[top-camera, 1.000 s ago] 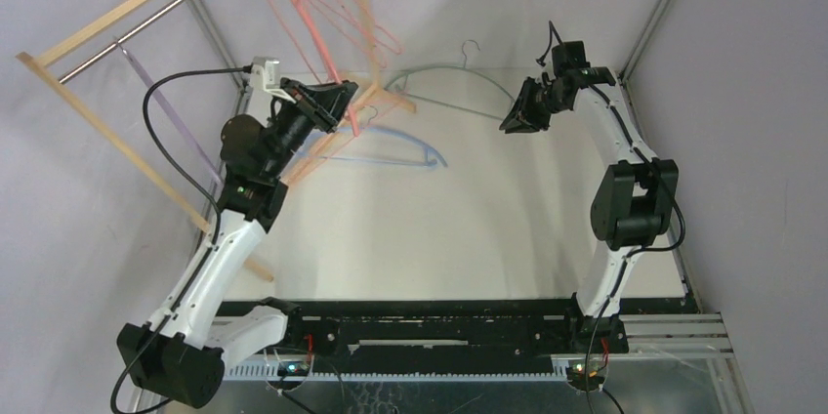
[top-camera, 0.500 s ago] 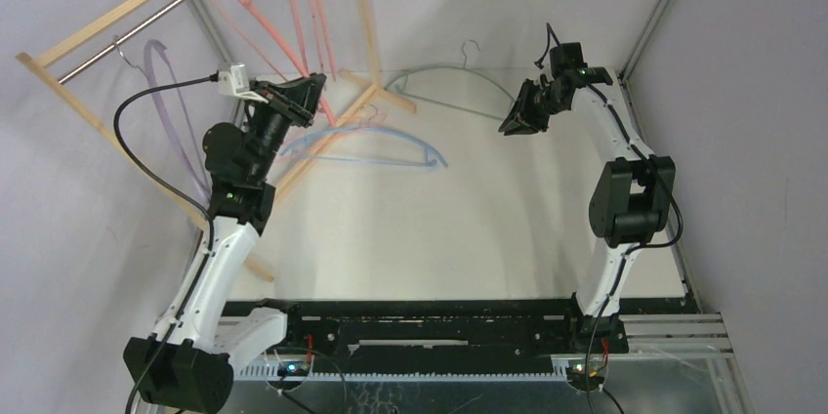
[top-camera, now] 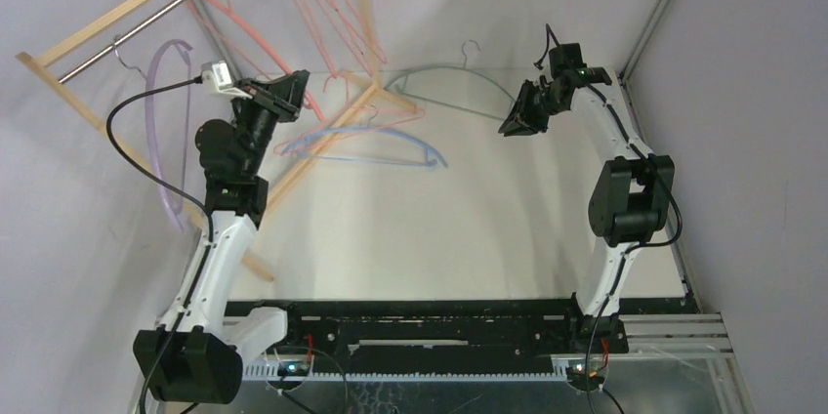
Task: Organize the hangers
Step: Place the hanger at the clothesline, then pick up the hanger at the center of the board.
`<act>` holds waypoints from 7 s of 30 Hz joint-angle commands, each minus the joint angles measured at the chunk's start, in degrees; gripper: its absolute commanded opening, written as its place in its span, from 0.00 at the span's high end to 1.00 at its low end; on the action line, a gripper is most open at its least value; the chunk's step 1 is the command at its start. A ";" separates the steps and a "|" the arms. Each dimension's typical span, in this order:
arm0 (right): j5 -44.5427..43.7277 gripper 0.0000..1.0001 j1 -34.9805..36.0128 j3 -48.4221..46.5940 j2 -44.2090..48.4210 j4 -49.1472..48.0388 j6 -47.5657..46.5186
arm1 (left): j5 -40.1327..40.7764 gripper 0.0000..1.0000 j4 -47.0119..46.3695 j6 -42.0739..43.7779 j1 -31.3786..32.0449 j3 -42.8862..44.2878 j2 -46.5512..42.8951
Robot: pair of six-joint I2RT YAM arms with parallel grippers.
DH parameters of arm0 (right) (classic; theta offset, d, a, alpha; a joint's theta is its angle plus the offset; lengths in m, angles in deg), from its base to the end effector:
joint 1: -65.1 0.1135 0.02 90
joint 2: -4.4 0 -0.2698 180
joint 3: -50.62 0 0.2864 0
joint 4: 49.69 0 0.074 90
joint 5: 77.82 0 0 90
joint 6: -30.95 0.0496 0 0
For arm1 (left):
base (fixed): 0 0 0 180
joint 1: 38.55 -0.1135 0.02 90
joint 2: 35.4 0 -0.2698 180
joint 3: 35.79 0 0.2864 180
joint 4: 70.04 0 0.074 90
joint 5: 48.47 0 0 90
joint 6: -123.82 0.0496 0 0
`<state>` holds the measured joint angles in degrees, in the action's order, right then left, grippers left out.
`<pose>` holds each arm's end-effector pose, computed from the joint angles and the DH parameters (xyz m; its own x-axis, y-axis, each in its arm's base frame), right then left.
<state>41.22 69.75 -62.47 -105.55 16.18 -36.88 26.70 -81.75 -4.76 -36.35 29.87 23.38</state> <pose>0.4484 0.0606 0.2785 -0.9308 0.2553 -0.2615 0.0634 0.8175 0.5725 0.2794 -0.0234 0.4174 0.0747 -0.6061 -0.7918 0.4172 0.7402 -0.5273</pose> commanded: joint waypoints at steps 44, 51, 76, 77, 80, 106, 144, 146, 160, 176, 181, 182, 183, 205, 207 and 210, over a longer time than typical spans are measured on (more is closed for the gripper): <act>-7.78 0.62 17.22 -14.03 -13.48 -6.51 -12.40 | -1.15 0.00 31.71 4.34 0.96 -13.47 -27.68; -13.87 0.44 17.70 -21.37 -18.95 -6.19 -14.40 | 2.66 0.01 36.38 4.66 6.17 -17.18 -30.03; -28.32 0.00 3.90 -38.07 -30.92 -10.53 -26.64 | 7.40 0.01 32.99 4.13 17.30 -17.98 -17.22; -28.31 0.00 3.93 -38.74 -31.85 -10.50 -26.60 | 7.26 0.01 32.85 4.14 17.31 -17.58 -16.38; -28.58 0.00 3.48 -39.49 -33.55 -11.13 -25.97 | 6.43 0.01 31.99 4.07 17.29 -16.41 -13.84; -25.22 0.02 -0.47 -44.98 -42.58 -14.81 -19.27 | 2.93 0.01 25.11 3.43 17.29 -10.37 0.18; -17.34 1.00 1.96 4.71 3.25 -6.80 -18.92 | -22.09 0.08 40.07 30.92 21.54 8.58 15.56; -19.32 1.00 4.04 7.71 6.91 -4.05 -19.54 | -24.69 0.08 42.74 34.01 23.44 13.47 19.35; -26.33 1.00 7.25 16.07 25.81 8.70 -19.64 | -30.67 0.06 46.66 41.54 27.68 31.04 34.82; -6.35 1.00 10.95 15.89 37.30 16.80 -20.59 | -34.25 0.00 45.74 44.96 27.95 43.15 47.74; -5.30 1.00 13.61 13.63 38.14 19.49 -19.51 | -32.18 0.00 45.05 46.88 27.95 40.06 46.17; -5.35 1.00 13.90 13.41 38.33 19.90 -19.31 | -32.07 0.00 44.80 47.53 27.94 39.19 45.68; -5.38 1.00 14.16 13.25 38.70 20.31 -19.21 | -31.87 0.00 44.32 47.89 27.94 38.11 45.03; -12.53 1.00 14.74 3.90 39.39 25.21 -18.24 | -33.31 0.00 43.97 50.72 24.01 18.91 36.79; -13.55 1.00 14.42 2.95 39.07 25.33 -18.22 | -34.29 0.00 43.94 50.40 23.91 17.73 36.37; -14.04 1.00 13.10 1.86 39.02 24.95 -18.16 | -36.08 0.00 44.10 50.13 23.86 16.23 36.19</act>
<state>30.95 84.45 -56.74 -67.26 45.47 -56.07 -5.58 -37.21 45.38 -12.31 47.92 62.59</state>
